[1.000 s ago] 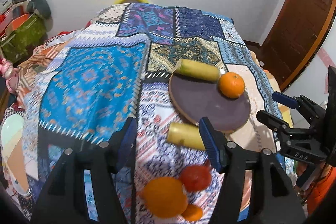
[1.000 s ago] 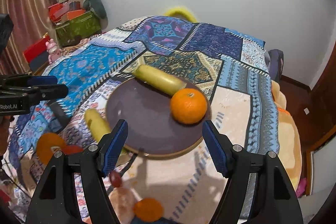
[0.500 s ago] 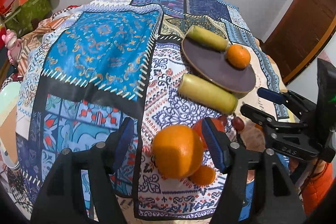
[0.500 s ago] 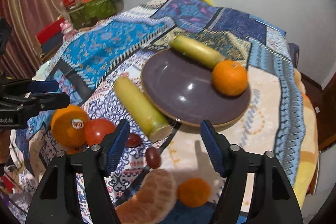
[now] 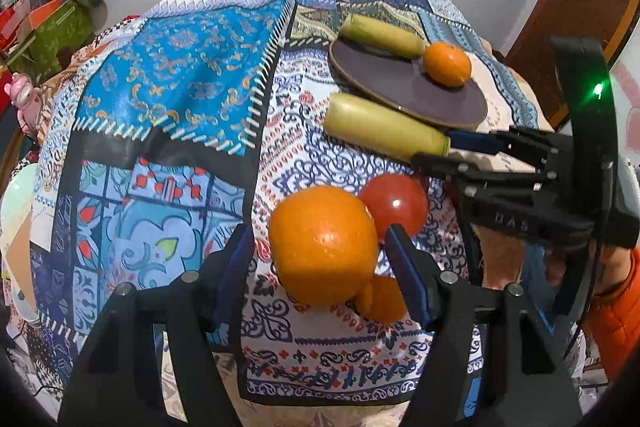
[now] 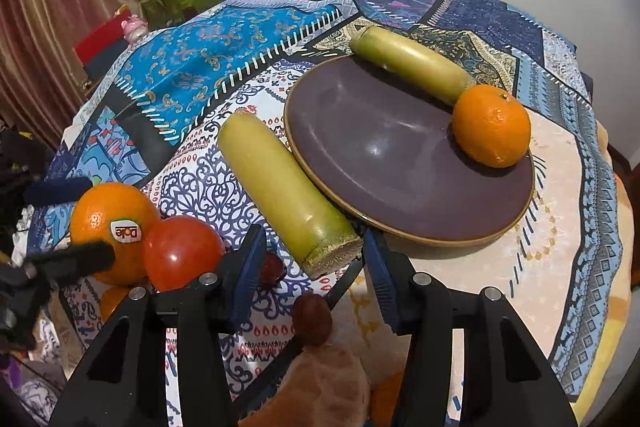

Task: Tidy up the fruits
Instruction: 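Move the left tool to the Dole-sticker orange while the right tool reaches the second yellow-green cylinder, then grasp the Dole-sticker orange with the left tool while the right tool grasps the cylinder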

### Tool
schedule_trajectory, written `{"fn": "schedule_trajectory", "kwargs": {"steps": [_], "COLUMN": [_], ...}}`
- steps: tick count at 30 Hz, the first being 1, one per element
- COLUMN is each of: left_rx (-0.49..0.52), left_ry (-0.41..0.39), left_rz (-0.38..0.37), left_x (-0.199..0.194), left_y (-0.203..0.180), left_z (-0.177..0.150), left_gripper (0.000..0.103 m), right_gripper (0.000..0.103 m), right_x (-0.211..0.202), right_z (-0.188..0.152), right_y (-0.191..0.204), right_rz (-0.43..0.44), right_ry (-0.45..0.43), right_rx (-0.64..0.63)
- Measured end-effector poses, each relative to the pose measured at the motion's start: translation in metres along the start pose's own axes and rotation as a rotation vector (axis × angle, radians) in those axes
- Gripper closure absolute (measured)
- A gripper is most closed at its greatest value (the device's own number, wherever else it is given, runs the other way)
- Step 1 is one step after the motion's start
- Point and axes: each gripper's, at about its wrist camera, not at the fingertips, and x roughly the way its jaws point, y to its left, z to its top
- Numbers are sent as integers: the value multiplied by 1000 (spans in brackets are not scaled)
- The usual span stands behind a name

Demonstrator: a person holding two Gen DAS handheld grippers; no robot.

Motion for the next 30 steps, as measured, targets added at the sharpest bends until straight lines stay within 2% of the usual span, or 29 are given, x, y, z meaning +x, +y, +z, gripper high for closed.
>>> {"fn": "schedule_trajectory", "kwargs": {"steps": [2,6,13,14,15,19,25,27,30], "left_rx": [-5,-18,-39,-38,-39,-57,-84,-83,-87], "left_ry": [11,31,18,14,10,-2,-11,-18,-25], "left_rz": [-3,-8,-10,-8,-7,-34,-52,-43,-33], "left_x": [3,8,13,14,15,17,15,12,8], "left_y": [0,3,5,5,5,5,9,12,17], "left_z": [-4,-12,-12,-12,-12,-10,-8,-10,-12], "left_gripper": [36,35,35,35,35,44,45,45,45], "right_gripper": [64,69,75,82,103,102,94,81,70], "right_x": [-1,-7,-28,-32,-37,-52,-57,-50,-37], "right_z": [-1,-3,-14,-16,-18,-26,-28,-22,-15], "right_y": [-1,-3,0,-1,-2,-6,-6,-7,-3], "right_rz": [-4,32,11,16,18,22,-29,-29,-21], "right_ry": [0,0,-19,-20,-17,-2,2,-1,6], "right_rx": [-4,4,-15,-11,-12,-10,-36,-30,-37]}}
